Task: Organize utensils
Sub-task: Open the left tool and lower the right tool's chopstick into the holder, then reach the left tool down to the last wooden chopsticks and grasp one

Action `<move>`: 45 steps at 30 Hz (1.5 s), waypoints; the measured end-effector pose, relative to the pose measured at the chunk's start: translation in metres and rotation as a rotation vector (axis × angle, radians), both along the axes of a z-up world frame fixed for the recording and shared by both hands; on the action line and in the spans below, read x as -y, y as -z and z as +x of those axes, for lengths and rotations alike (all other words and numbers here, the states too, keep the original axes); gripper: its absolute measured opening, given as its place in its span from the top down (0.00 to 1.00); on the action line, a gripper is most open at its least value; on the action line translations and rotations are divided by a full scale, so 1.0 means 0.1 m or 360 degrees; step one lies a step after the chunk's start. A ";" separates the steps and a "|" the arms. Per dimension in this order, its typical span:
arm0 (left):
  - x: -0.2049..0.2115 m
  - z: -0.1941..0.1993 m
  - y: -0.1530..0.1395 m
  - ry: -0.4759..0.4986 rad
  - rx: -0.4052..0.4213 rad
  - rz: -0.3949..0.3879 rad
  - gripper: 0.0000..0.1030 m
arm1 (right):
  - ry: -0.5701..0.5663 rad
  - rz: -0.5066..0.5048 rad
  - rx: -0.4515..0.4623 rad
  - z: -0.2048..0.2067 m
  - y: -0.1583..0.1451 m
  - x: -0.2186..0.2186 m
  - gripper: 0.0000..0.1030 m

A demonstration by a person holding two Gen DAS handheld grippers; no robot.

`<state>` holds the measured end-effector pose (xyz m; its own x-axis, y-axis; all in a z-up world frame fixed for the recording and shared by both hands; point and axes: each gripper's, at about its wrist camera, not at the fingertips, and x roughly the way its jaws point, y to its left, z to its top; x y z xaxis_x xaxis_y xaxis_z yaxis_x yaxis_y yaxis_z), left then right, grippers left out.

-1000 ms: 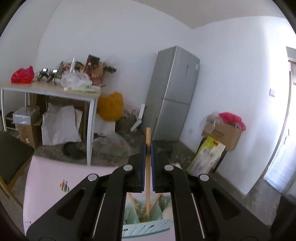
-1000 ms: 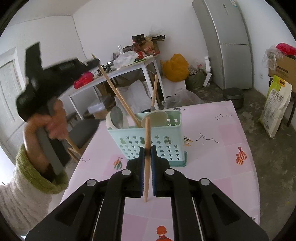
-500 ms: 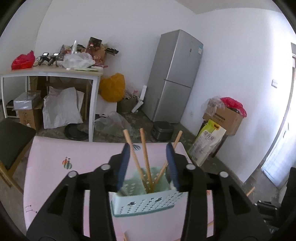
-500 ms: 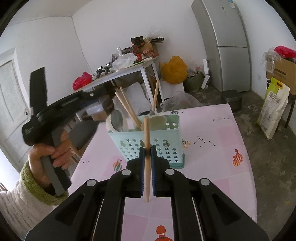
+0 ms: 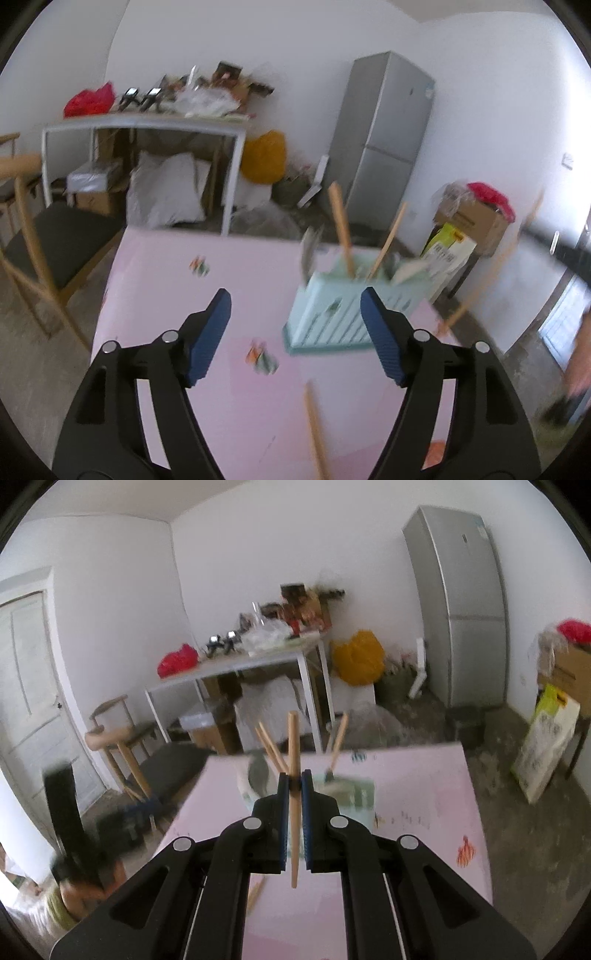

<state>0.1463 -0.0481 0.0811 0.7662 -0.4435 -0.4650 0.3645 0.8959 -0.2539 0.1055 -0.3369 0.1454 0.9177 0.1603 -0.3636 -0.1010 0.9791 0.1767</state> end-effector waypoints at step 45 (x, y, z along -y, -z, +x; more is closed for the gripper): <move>-0.15 -0.34 0.80 -0.0042 -0.0283 0.0278 0.21 | 0.0237 -0.0020 -0.0015 0.32 0.12 0.26 0.53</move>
